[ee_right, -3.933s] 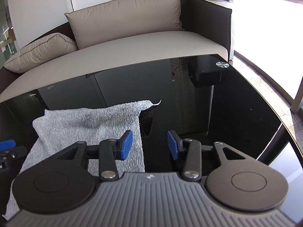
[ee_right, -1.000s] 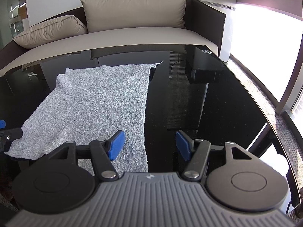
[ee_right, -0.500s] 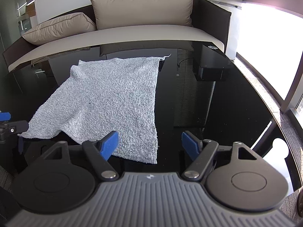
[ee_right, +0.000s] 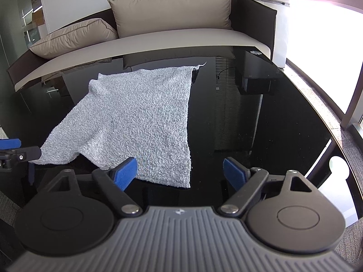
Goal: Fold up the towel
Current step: 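Move both open grippers over the grey towel toward one of its edges, then close both grippers side by side on the towel edge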
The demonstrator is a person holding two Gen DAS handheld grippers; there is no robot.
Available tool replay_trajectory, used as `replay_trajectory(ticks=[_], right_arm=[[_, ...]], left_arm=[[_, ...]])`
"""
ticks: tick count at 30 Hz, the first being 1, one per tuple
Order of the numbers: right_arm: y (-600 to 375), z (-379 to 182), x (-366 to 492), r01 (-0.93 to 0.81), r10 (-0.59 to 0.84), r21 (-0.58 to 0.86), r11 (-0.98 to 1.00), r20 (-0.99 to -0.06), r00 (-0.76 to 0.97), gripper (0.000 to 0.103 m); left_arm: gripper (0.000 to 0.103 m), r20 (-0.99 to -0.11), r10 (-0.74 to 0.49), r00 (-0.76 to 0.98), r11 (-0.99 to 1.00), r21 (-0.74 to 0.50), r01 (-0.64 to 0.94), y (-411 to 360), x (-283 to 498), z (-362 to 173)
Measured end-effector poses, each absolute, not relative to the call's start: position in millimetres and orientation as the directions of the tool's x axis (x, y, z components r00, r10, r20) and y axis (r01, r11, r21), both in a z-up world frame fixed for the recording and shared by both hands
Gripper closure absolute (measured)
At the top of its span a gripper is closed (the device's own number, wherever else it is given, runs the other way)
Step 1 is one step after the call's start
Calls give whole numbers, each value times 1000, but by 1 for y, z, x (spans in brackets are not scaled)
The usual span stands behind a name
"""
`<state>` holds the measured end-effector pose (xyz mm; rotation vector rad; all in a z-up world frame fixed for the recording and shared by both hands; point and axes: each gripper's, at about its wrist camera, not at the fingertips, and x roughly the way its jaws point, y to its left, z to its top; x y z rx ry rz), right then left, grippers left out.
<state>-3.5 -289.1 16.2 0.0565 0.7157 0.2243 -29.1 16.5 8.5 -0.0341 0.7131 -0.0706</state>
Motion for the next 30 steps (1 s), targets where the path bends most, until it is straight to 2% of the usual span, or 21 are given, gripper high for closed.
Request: replay_trajectory(ticks=[5, 10, 17, 24, 26, 30], right_arm=[[-292, 13, -2, -177, 228, 145, 974, -667, 709, 35], [-289, 11, -3, -181, 219, 128, 975, -678, 702, 44], [-288, 11, -5, -178, 200, 104, 979, -684, 702, 56], [-281, 11, -6, -188, 176, 59, 980, -687, 705, 65], [-278, 11, -6, -198, 177, 49, 979, -687, 705, 70], [-274, 11, -8, -224, 194, 46, 973, -686, 701, 85]], left_arm=[[5, -659, -77, 748, 997, -51, 58, 14, -29, 8], [23, -680, -90, 728, 996, -55, 72, 12, -27, 4], [32, -688, -93, 720, 995, -49, 82, 9, -26, 1], [49, -679, -81, 730, 994, -3, 107, 3, -28, 0], [53, -677, -79, 732, 994, 5, 112, 2, -28, 0], [67, -673, -86, 735, 992, 15, 129, -1, -28, 0]])
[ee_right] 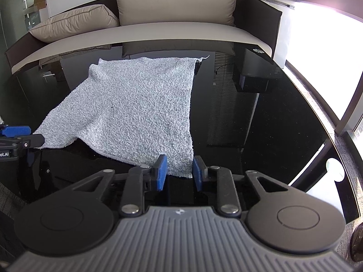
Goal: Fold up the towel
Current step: 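Close both grippers side by side on the towel edge, then lift the gripped edge with both grippers and fold it over the towel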
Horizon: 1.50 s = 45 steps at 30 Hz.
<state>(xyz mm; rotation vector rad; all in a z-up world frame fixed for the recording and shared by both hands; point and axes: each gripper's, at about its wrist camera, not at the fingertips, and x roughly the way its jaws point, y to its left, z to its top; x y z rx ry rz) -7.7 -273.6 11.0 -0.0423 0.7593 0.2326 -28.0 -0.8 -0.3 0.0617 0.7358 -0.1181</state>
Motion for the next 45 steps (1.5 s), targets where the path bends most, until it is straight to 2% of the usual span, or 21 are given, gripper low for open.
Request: replay_trajectory(ticks=[4, 7, 10, 29, 45], right_arm=[[-274, 11, -7, -237, 216, 65, 969, -686, 695, 96], [-274, 11, -7, -239, 226, 77, 968, -685, 693, 98], [-276, 11, -5, -229, 235, 101, 968, -682, 692, 99], [-287, 32, -17, -241, 295, 170, 955, -581, 758, 99], [-292, 54, -50, -272, 342, 209, 939, -534, 773, 99]], left_arm=[[83, -666, -106, 738, 988, 13, 153, -4, -28, -1], [92, -665, -115, 738, 987, 5, 158, -4, -27, -1], [95, -665, -128, 736, 987, -14, 158, -3, -26, -2], [96, -617, -149, 773, 988, -57, 144, 3, -39, 20], [96, -583, -147, 799, 989, -88, 117, 12, -65, 40]])
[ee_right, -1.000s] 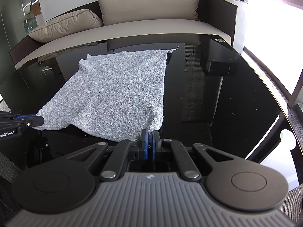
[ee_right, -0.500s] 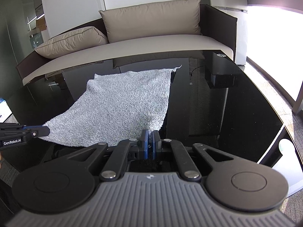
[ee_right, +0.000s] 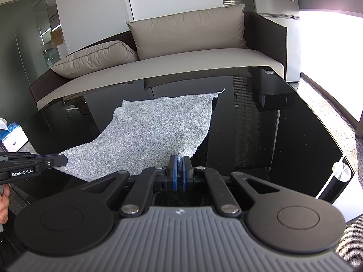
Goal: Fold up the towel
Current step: 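Lift the gripped edge with both grippers and fold it over the towel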
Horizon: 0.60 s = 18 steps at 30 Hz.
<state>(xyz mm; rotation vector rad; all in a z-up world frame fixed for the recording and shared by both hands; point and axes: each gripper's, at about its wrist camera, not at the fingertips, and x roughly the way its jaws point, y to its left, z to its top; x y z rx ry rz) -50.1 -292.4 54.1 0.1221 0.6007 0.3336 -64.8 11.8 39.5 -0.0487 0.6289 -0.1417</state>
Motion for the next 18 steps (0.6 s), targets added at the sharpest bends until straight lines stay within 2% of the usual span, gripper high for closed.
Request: replay_trajectory(ticks=[18], right_arm=[[-298, 60, -19, -245, 322, 222, 944, -452, 832, 99]], left_arm=[[96, -535, -96, 839, 995, -70, 69, 18, -20, 50]])
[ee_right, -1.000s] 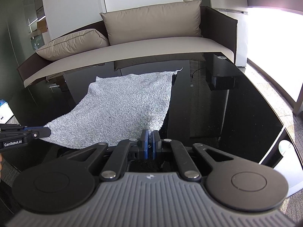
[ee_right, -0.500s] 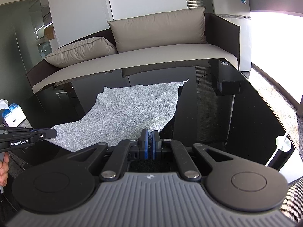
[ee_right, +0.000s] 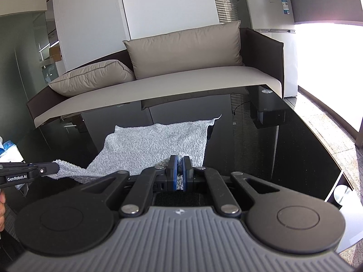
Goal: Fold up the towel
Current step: 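Lift the gripped edge with both grippers and fold it over the towel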
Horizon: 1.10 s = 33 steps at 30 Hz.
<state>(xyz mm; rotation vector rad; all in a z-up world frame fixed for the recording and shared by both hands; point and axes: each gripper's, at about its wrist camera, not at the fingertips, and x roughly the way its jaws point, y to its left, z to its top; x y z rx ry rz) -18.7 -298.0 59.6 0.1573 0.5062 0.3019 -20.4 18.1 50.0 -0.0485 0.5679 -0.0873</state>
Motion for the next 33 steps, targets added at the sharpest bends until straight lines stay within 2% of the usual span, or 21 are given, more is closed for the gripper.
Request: replay_trajectory(ticks=[33], right_arm=[[-281, 41, 65, -219, 273, 171, 961, -432, 860, 99]], left_arm=[[96, -506, -64, 860, 998, -46, 47, 17, 47, 37]])
